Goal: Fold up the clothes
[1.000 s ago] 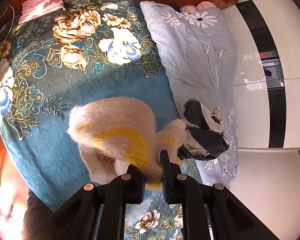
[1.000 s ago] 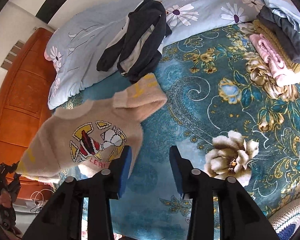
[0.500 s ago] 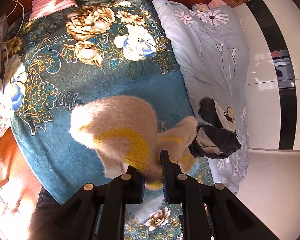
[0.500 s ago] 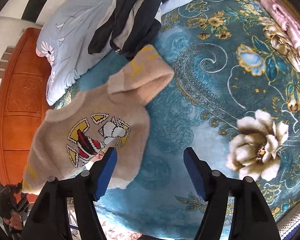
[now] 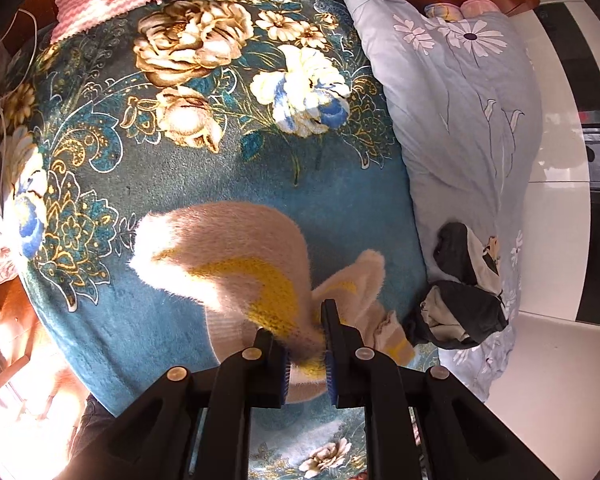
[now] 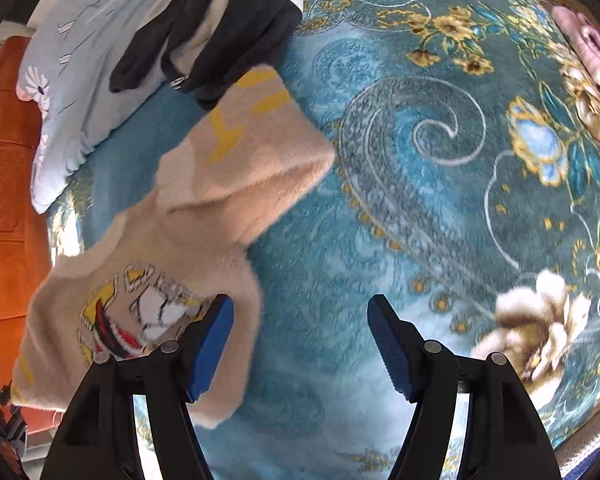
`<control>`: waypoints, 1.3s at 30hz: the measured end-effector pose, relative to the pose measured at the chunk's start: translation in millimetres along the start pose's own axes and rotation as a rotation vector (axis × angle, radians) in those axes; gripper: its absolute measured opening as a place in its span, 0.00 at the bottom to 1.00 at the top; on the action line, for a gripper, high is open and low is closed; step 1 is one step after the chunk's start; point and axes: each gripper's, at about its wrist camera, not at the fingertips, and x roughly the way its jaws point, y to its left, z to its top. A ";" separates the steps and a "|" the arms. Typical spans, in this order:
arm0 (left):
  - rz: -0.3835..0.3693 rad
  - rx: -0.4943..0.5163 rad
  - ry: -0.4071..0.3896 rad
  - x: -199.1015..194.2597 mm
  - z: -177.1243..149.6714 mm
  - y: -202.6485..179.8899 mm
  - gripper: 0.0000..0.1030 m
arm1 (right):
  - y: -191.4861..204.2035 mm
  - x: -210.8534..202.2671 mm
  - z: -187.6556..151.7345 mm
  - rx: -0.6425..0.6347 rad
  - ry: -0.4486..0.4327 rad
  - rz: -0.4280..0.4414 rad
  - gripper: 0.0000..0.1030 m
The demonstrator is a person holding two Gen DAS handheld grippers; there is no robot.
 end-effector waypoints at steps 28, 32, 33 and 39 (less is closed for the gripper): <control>0.126 -0.129 -0.054 82.7 64.8 -23.1 0.15 | -0.5 60.5 78.3 -0.207 -0.058 -0.085 0.39; 0.144 -0.113 -0.051 90.4 64.9 -26.7 0.15 | -11.9 63.3 72.3 -0.203 -0.060 -0.099 0.39; 0.147 -0.112 -0.050 91.7 65.1 -27.2 0.15 | -13.8 63.2 74.5 -0.189 -0.064 -0.091 0.39; 0.159 -0.105 -0.049 95.9 66.2 -33.5 0.15 | -1.5 43.6 106.1 -0.133 -0.172 -0.044 0.39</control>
